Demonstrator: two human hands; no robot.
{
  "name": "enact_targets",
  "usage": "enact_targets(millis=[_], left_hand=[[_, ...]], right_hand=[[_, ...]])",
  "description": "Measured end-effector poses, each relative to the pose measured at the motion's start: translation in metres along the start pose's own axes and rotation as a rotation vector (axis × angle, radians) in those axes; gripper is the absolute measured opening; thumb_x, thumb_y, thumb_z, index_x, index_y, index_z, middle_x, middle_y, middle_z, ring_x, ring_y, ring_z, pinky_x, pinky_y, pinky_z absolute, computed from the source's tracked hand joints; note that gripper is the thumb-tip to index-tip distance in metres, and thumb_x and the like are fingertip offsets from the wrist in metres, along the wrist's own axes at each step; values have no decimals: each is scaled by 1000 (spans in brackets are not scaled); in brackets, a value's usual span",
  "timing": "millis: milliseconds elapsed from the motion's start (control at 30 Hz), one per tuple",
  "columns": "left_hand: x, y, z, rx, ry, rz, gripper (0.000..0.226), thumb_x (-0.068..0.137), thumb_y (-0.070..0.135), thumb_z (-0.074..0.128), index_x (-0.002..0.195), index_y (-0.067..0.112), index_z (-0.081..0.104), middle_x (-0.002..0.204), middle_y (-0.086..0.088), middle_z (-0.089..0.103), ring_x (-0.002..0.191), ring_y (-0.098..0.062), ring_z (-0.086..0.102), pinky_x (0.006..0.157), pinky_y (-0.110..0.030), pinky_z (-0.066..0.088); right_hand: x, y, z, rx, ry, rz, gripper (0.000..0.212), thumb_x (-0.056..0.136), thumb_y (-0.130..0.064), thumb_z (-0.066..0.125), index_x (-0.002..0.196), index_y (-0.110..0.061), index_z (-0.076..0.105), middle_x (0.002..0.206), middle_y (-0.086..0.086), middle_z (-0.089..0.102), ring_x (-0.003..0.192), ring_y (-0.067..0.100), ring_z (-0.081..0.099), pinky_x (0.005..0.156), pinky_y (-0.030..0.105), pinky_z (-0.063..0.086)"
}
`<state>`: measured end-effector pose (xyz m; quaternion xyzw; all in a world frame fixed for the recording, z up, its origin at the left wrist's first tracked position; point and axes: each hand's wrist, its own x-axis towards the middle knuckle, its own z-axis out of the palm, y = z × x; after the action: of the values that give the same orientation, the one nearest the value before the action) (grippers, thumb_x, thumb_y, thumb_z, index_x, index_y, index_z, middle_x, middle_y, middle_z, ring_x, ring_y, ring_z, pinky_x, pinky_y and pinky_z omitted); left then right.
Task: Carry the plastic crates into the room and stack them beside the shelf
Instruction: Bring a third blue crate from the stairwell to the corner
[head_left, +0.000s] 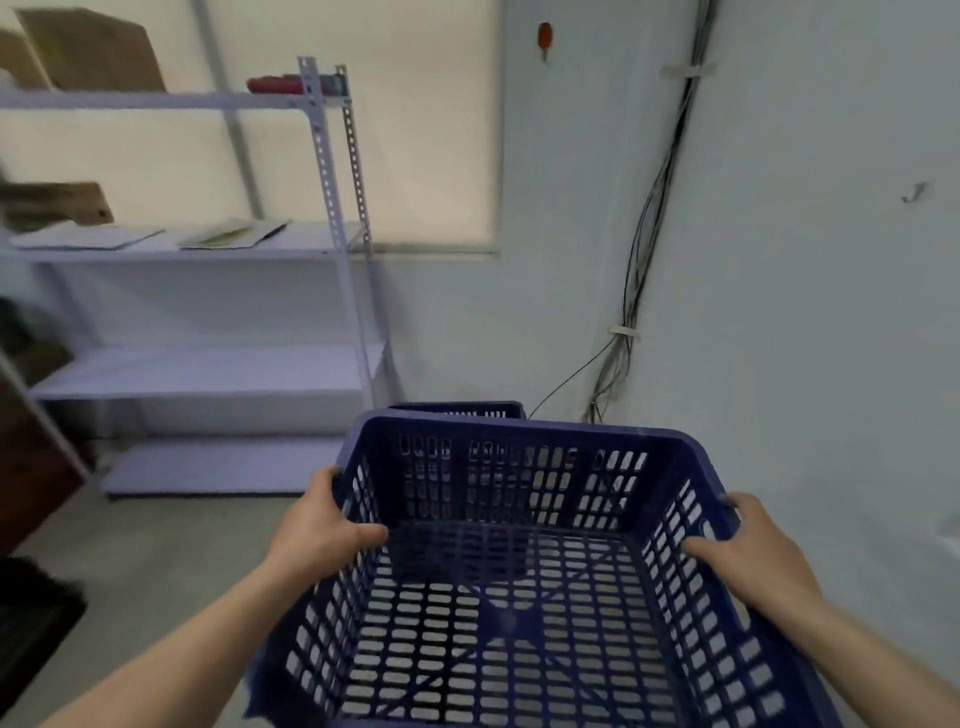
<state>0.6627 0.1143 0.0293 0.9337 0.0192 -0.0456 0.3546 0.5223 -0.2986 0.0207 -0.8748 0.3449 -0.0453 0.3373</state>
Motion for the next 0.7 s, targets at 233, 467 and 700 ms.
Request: enact_targets(millis=[233,467,700], left_hand=[[71,-21,-5,-16,3,-64,88,69,34,88,140,20,38,109,5,58,95,-19,61,86,-40,55],[201,-36,-4,-82,-73,-72,90,64,32,89,137,20,39,110,3,61,97,-20,63,89,-45,56],[313,-34,-7,-52,-81,-64,90,66,31,88,140,18,38,105,3,62,91,-23,64,79,-36,52]], right_hand=[[66,-60,41,-31,-39,-22,73,82,-43,78,143,-28,40,114,-1,68,85,22,70,78,41,58],[150,-130,90,-32,-43,9,77,83,-42,79,148,-27,41,114,-2,62,95,24,67,83,40,54],[224,-190,128,-1,-1,25,72,85,-36,78,147,-26,44,116,2,61,97,28,64,80,40,48]])
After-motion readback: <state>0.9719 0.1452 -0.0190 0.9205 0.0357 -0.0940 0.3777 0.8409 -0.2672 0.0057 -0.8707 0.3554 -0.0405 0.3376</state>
